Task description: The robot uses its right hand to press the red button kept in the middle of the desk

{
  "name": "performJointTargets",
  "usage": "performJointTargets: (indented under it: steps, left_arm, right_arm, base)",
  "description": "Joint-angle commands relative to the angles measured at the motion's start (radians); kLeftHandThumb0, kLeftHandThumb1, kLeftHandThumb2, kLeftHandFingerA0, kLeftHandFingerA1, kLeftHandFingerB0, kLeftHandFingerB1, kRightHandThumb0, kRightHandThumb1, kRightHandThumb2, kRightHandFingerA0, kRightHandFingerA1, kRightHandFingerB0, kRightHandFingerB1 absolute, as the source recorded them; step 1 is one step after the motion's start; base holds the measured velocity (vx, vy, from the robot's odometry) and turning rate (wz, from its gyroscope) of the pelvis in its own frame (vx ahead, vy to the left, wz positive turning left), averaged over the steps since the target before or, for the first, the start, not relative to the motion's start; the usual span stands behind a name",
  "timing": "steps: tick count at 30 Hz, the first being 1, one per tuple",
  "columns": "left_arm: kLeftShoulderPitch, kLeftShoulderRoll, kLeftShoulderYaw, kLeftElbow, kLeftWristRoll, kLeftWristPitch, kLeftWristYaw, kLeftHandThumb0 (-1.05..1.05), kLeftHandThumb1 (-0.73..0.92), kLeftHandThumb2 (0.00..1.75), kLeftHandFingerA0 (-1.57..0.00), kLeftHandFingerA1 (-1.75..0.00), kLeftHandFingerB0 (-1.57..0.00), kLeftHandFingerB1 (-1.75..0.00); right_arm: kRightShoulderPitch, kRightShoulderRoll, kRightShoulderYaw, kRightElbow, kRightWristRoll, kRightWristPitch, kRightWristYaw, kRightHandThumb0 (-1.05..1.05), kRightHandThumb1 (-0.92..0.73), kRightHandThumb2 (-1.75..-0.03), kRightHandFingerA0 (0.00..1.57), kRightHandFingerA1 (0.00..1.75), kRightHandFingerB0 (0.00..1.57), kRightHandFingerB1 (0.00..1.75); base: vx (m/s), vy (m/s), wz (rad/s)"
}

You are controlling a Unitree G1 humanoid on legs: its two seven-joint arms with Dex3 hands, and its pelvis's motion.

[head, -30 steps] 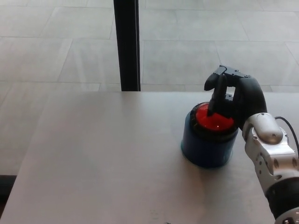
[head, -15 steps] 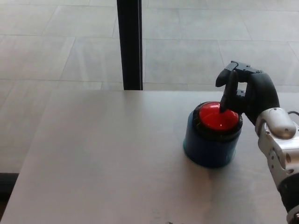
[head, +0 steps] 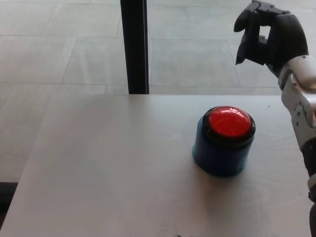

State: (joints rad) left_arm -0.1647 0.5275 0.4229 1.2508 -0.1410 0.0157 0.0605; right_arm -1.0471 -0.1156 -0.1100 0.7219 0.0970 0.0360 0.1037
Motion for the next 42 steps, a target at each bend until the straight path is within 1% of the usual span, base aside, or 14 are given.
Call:
performJointTargets:
  steps: [1, 4, 11, 13, 15, 21, 25, 28, 30, 32, 35, 38, 40, 42]
  left_arm:
    - [0.015, 0.005, 0.014, 0.009, -0.019, -0.019, -0.012, -0.57, 0.92, 1.1, -0.44, -1.18, -0.32, -0.96]
    - [0.019, 0.008, 0.009, 0.003, -0.012, -0.016, -0.002, -0.57, 0.92, 1.15, -0.59, -1.02, -0.4, -0.85]
    - [0.027, 0.014, 0.004, 0.001, -0.004, -0.015, 0.003, -0.56, 0.92, 1.1, -0.51, -1.2, -0.38, -1.01]
    - [0.031, 0.013, 0.01, -0.003, -0.013, -0.013, 0.0, -0.54, 0.92, 1.16, -0.56, -0.98, -0.38, -0.82]
    - [0.034, 0.012, 0.005, -0.003, -0.005, -0.019, 0.009, -0.53, 0.92, 1.12, -0.51, -1.18, -0.36, -0.96]
    - [0.046, 0.015, 0.004, -0.004, -0.005, -0.022, 0.002, -0.55, 0.92, 1.15, -0.61, -1.02, -0.42, -0.85]
    - [0.044, 0.016, 0.011, -0.001, -0.01, -0.01, 0.011, -0.55, 0.92, 1.09, -0.49, -1.18, -0.35, -0.96]
    - [0.046, 0.014, 0.015, 0.001, -0.013, -0.014, 0.01, -0.55, 0.92, 1.1, -0.48, -1.19, -0.36, -0.99]
    - [0.047, 0.013, 0.011, 0.004, -0.008, -0.021, 0.009, -0.56, 0.92, 1.1, -0.48, -1.19, -0.35, -0.98]
    - [0.051, 0.013, 0.006, 0.004, -0.003, -0.024, 0.01, -0.56, 0.92, 1.09, -0.48, -1.17, -0.37, -0.96]
    - [0.045, 0.01, 0.01, 0.004, -0.008, -0.013, 0.015, -0.55, 0.92, 1.06, -0.48, -1.18, -0.35, -0.96]
    - [0.041, 0.012, 0.012, 0.008, -0.011, -0.014, 0.001, -0.54, 0.92, 1.13, -0.57, -1.0, -0.39, -0.83]
    - [0.04, 0.011, 0.015, 0.004, -0.013, -0.013, 0.011, -0.56, 0.92, 1.09, -0.49, -1.21, -0.34, -0.97]
    - [0.049, 0.009, 0.012, -0.001, -0.009, -0.03, 0.015, -0.55, 0.92, 1.11, -0.5, -1.22, -0.37, -1.0]
  right_arm:
    - [-0.028, -0.041, -0.011, -0.068, 0.019, 0.021, 0.05, -0.1, -0.43, -1.45, 0.95, 1.75, 0.8, 1.61]
    - [-0.032, -0.128, -0.035, -0.102, 0.013, 0.039, 0.068, -0.1, -0.46, -1.41, 0.94, 1.75, 0.83, 1.58]
    - [-0.021, -0.356, -0.188, -0.058, 0.075, 0.081, 0.097, -0.09, -0.49, -1.29, 0.88, 1.75, 0.78, 1.57]
    - [0.011, -0.452, -0.249, -0.029, 0.083, 0.055, 0.106, -0.1, -0.51, -1.27, 0.91, 1.75, 0.79, 1.56]
    - [0.042, -0.512, -0.279, -0.012, 0.074, 0.023, 0.114, -0.12, -0.5, -1.24, 0.91, 1.75, 0.79, 1.58]
    - [0.219, -0.651, -0.363, -0.015, 0.05, -0.068, 0.093, -0.17, -0.45, -1.3, 1.03, 1.75, 0.88, 1.43]
    - [0.373, -0.715, -0.371, -0.021, -0.04, -0.195, 0.014, -0.21, -0.46, -1.28, 1.08, 1.68, 0.91, 1.39]
    - [0.518, -0.713, -0.467, -0.051, 0.001, -0.212, -0.008, -0.32, -0.56, -1.07, 1.02, 1.66, 0.92, 1.3]
    - [0.608, -0.7, -0.515, -0.114, 0.004, -0.172, -0.042, -0.36, -0.45, -1.21, 0.99, 1.63, 0.92, 1.32]
    - [0.704, -0.649, -0.579, -0.146, 0.017, -0.178, -0.093, -0.44, -0.43, -1.2, 1.31, 1.35, 1.04, 1.14]
    - [0.776, -0.6, -0.634, -0.16, 0.047, -0.161, -0.118, -0.51, -0.36, -1.26, 1.16, 1.53, 1.06, 1.15]
    - [0.892, -0.514, -0.708, -0.128, 0.054, -0.135, -0.217, -0.53, -0.48, -1.11, 1.37, 1.39, 0.91, 0.88]
    - [0.926, -0.478, -0.728, -0.15, 0.047, -0.114, -0.259, -0.53, -0.59, -0.86, 1.11, 1.66, 0.91, 0.78]
    - [0.948, -0.451, -0.732, -0.056, 0.017, -0.176, -0.341, -0.49, -0.64, -0.86, 1.16, 1.37, 0.86, 0.63]
  base:
    - [0.0, 0.0, 0.0]
    - [0.0, 0.0, 0.0]
    - [0.0, 0.0, 0.0]
    - [0.0, 0.0, 0.0]
    - [0.0, 0.0, 0.0]
    - [0.0, 0.0, 0.0]
    - [0.0, 0.0, 0.0]
    - [0.0, 0.0, 0.0]
    - [0.0, 0.0, 0.0]
    - [0.0, 0.0, 0.0]
    - [0.0, 0.0, 0.0]
    - [0.0, 0.0, 0.0]
    - [0.0, 0.0, 0.0]
    - [0.0, 0.0, 0.0]
